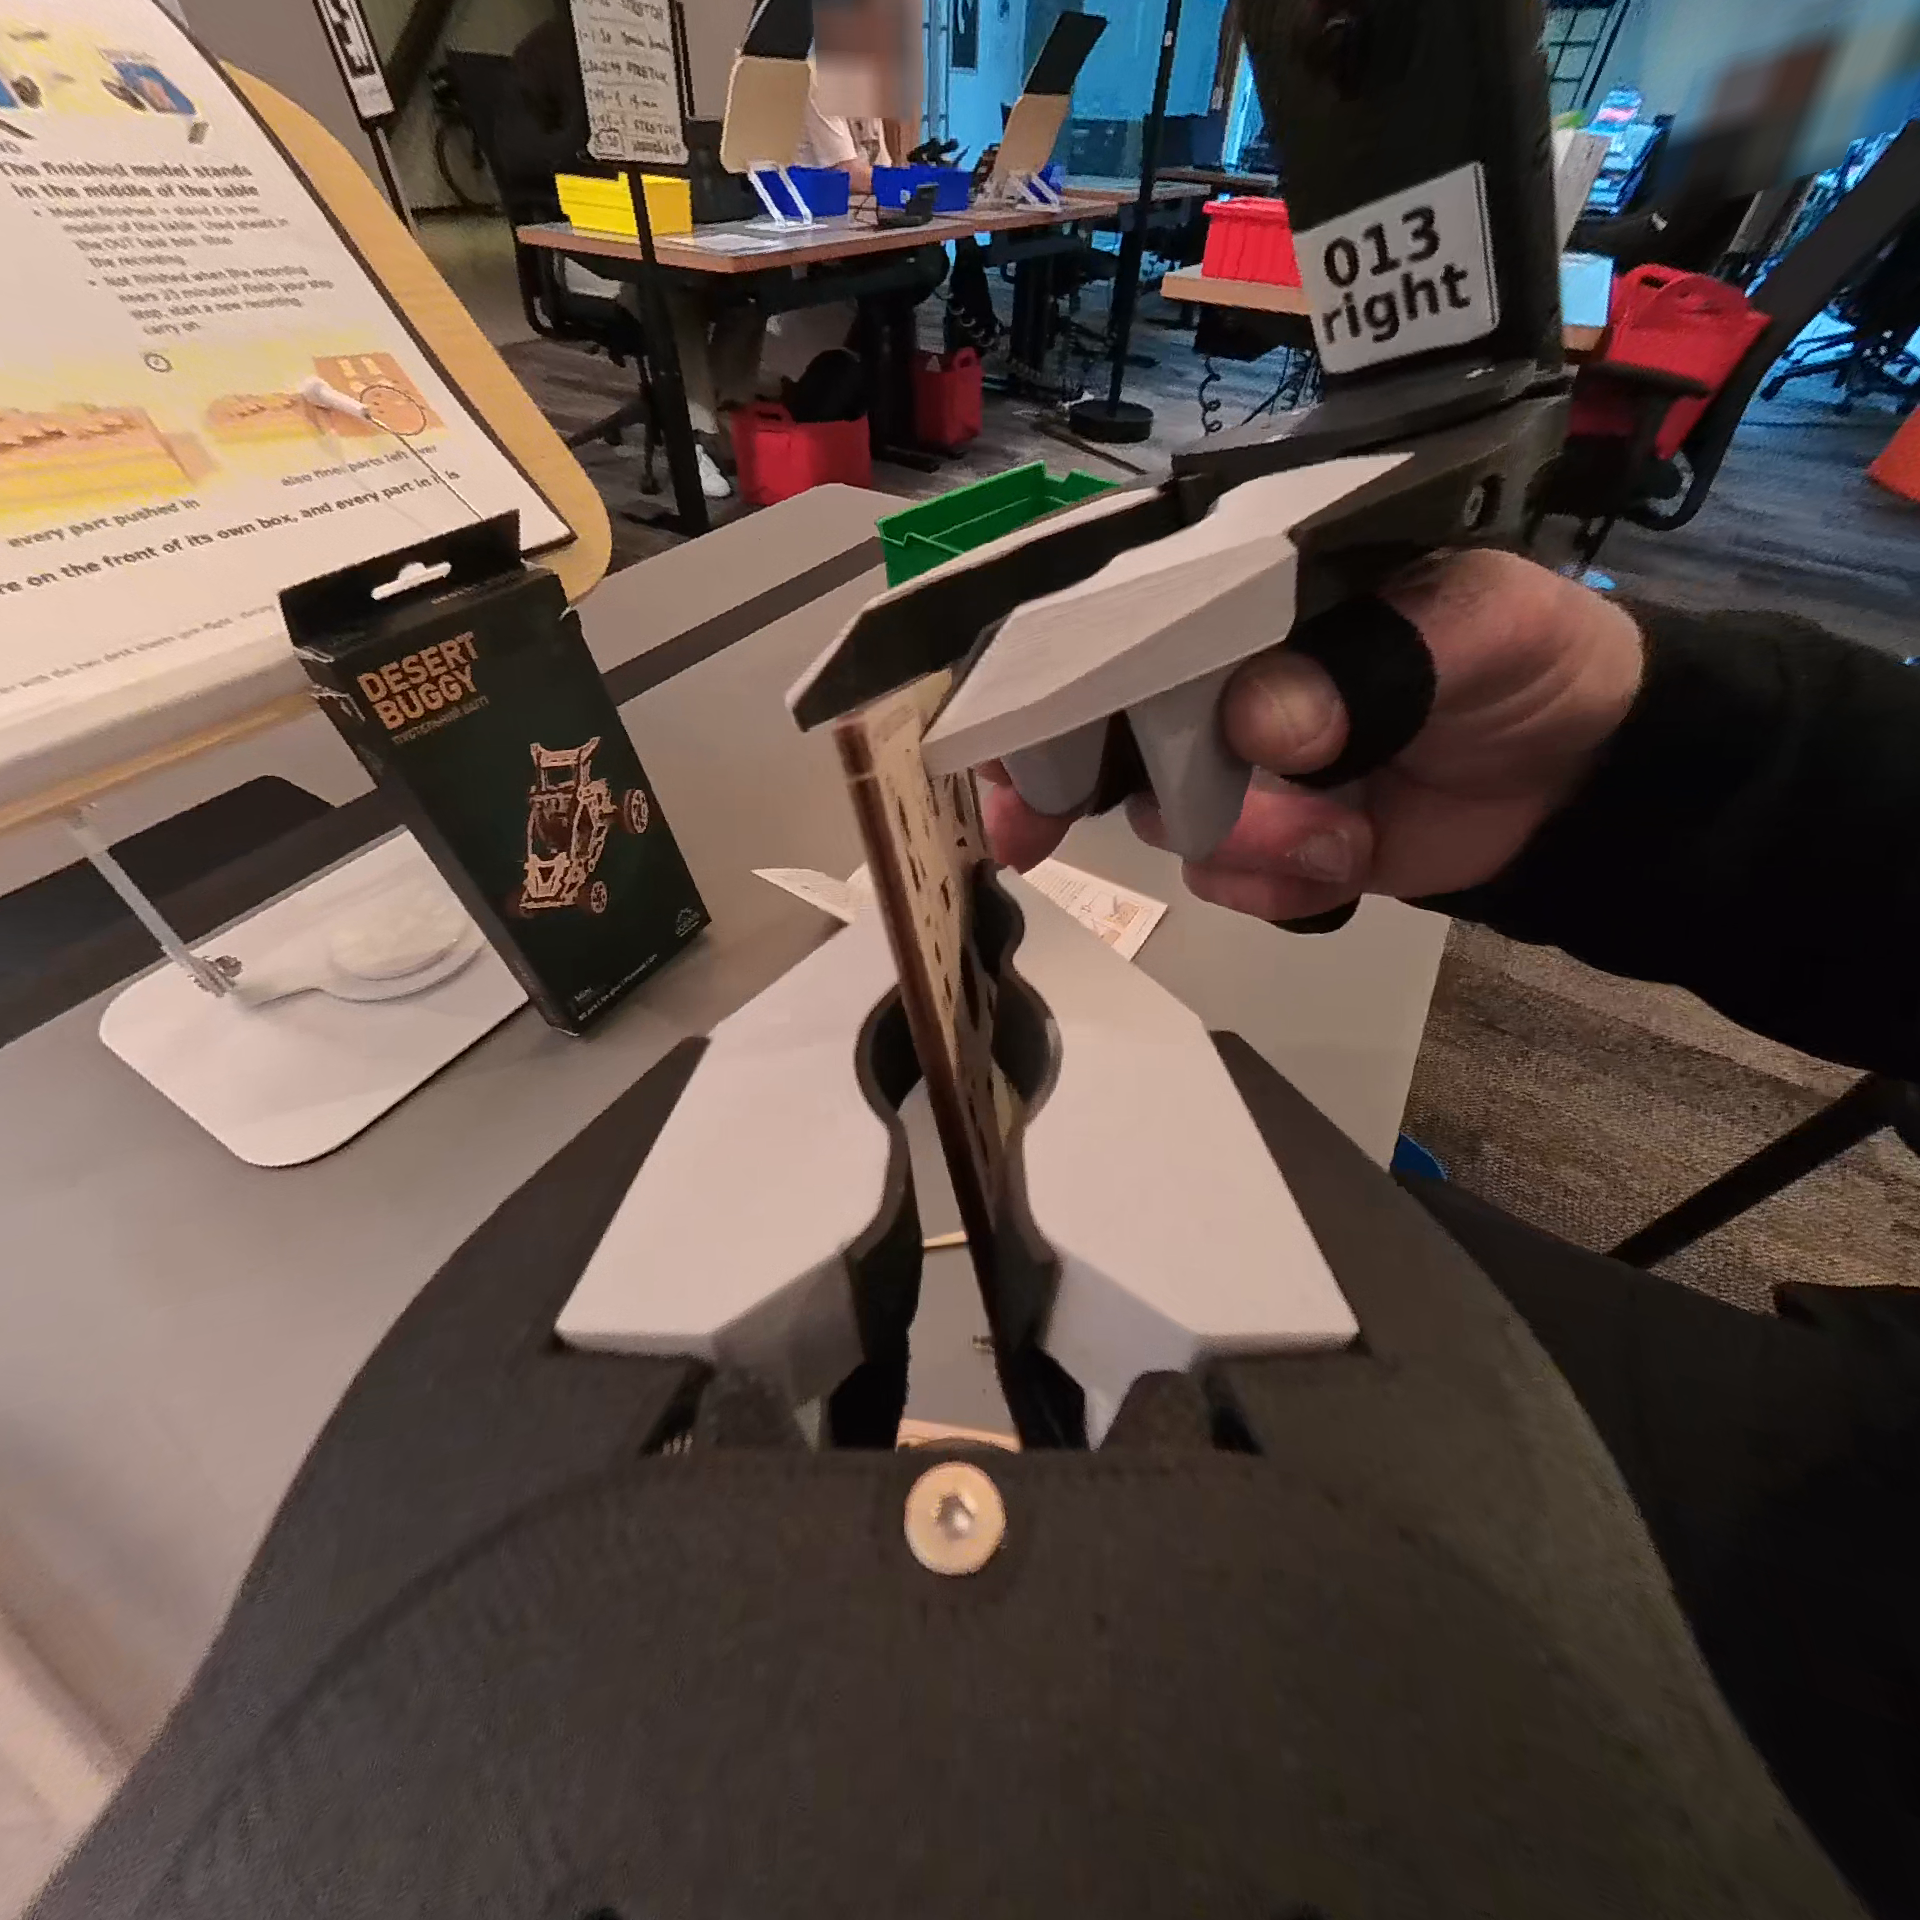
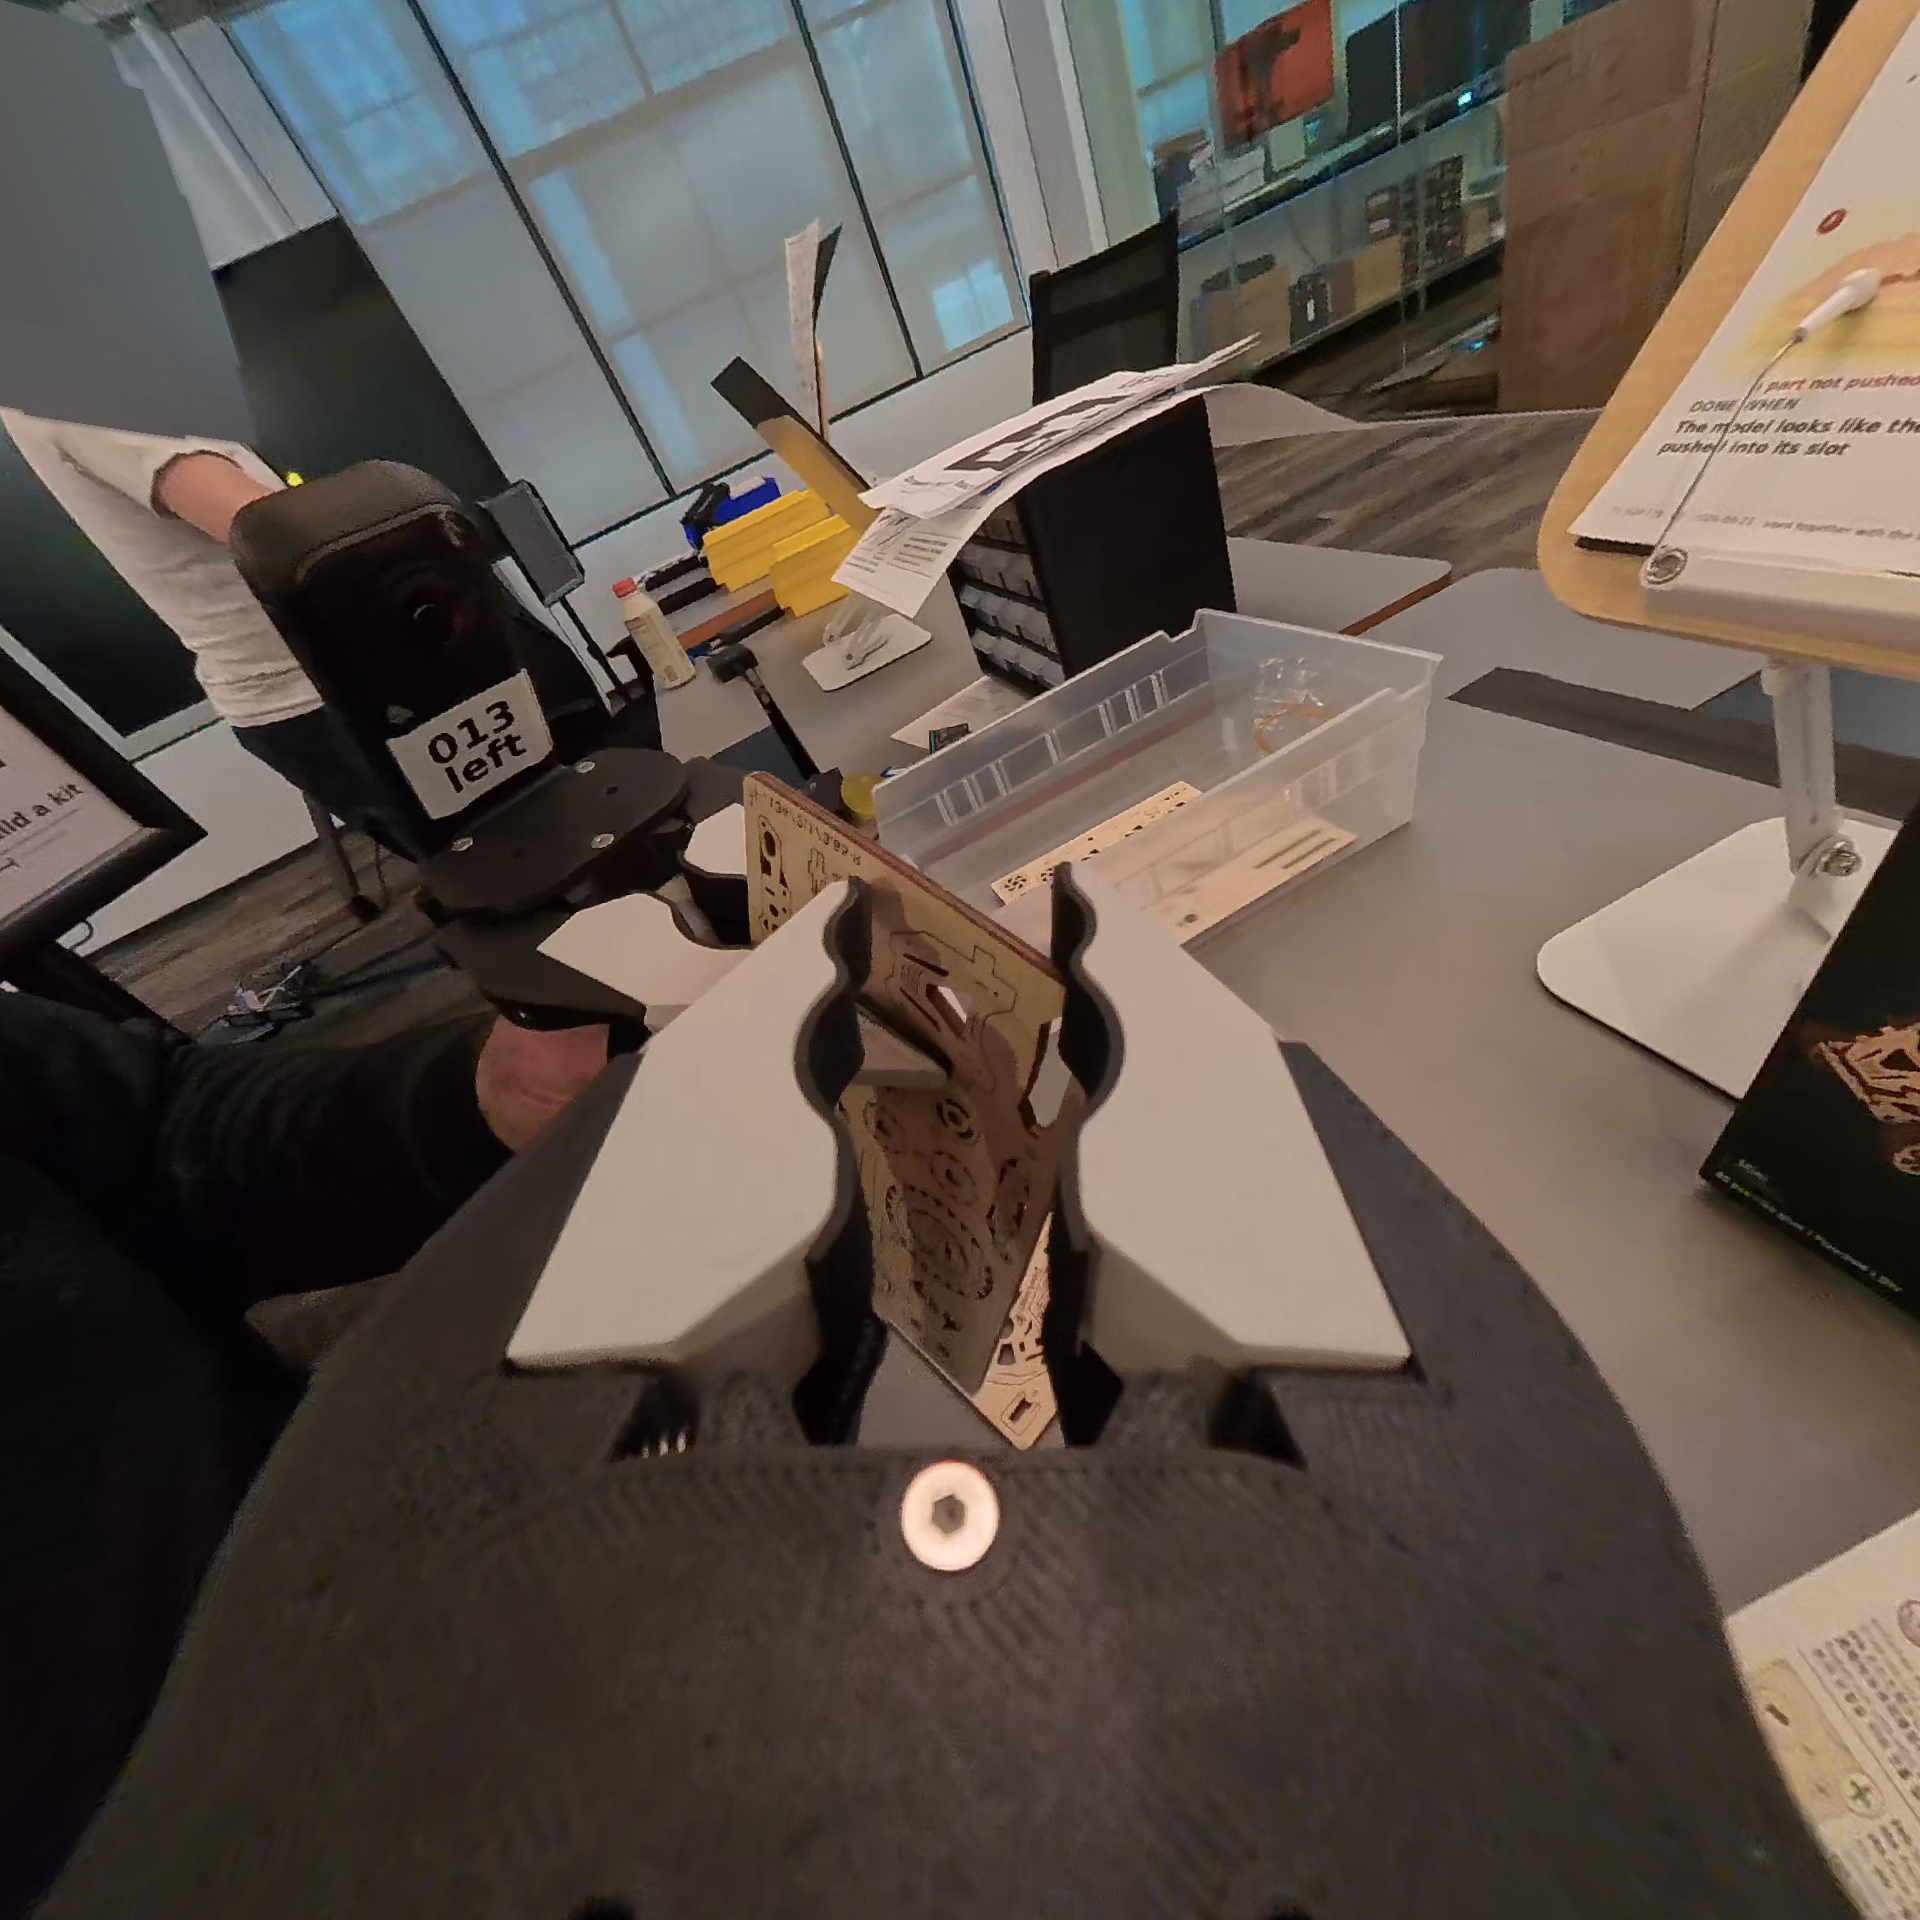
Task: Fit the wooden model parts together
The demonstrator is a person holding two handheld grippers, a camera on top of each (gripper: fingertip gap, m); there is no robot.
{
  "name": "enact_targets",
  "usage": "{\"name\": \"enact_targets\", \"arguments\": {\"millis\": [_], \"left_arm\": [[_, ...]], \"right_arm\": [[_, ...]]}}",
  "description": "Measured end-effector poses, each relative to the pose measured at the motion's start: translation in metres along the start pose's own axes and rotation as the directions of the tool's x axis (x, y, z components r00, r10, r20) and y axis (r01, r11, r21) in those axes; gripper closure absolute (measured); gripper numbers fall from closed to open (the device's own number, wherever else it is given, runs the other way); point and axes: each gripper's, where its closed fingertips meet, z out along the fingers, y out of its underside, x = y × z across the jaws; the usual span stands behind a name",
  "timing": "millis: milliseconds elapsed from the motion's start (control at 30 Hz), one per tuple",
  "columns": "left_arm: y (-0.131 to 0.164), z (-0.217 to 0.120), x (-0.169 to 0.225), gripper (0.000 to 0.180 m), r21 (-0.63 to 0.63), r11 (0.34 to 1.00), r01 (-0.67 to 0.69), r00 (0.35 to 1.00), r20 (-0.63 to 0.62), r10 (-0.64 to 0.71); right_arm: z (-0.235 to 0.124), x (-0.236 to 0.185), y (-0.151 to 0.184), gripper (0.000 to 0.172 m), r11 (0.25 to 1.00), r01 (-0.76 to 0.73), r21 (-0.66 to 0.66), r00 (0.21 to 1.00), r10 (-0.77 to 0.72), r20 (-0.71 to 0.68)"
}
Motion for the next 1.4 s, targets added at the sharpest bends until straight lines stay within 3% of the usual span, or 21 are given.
{"name": "enact_targets", "arguments": {"millis": [33,167,400,933,1400], "left_arm": [[-0.001,0.000,-0.001,0.177,-0.001,1.000,-0.015,1.000,0.011,0.015],[-0.007,-0.003,0.000,0.177,0.014,0.999,-0.047,0.998,0.033,0.047],[-0.002,0.000,-0.002,0.176,-0.013,0.996,-0.084,0.993,0.078,0.085],[0.008,0.002,-0.021,0.177,-0.058,0.990,-0.125,0.973,0.188,0.134],[-0.001,0.000,-0.016,0.178,-0.062,0.984,-0.169,0.972,0.156,0.177]], "right_arm": [[-0.001,-0.001,-0.001,0.138,1.000,0.018,-0.005,1.000,-0.018,-0.007],[-0.003,-0.003,-0.006,0.136,0.998,0.062,-0.011,0.995,-0.062,-0.077],[-0.004,0.001,-0.003,0.134,1.000,0.014,0.019,0.992,-0.012,-0.126],[0.007,0.010,0.002,0.142,0.997,-0.010,0.071,0.966,0.028,-0.257],[0.003,0.003,-0.006,0.142,0.994,0.078,0.075,0.969,-0.058,-0.240]]}}
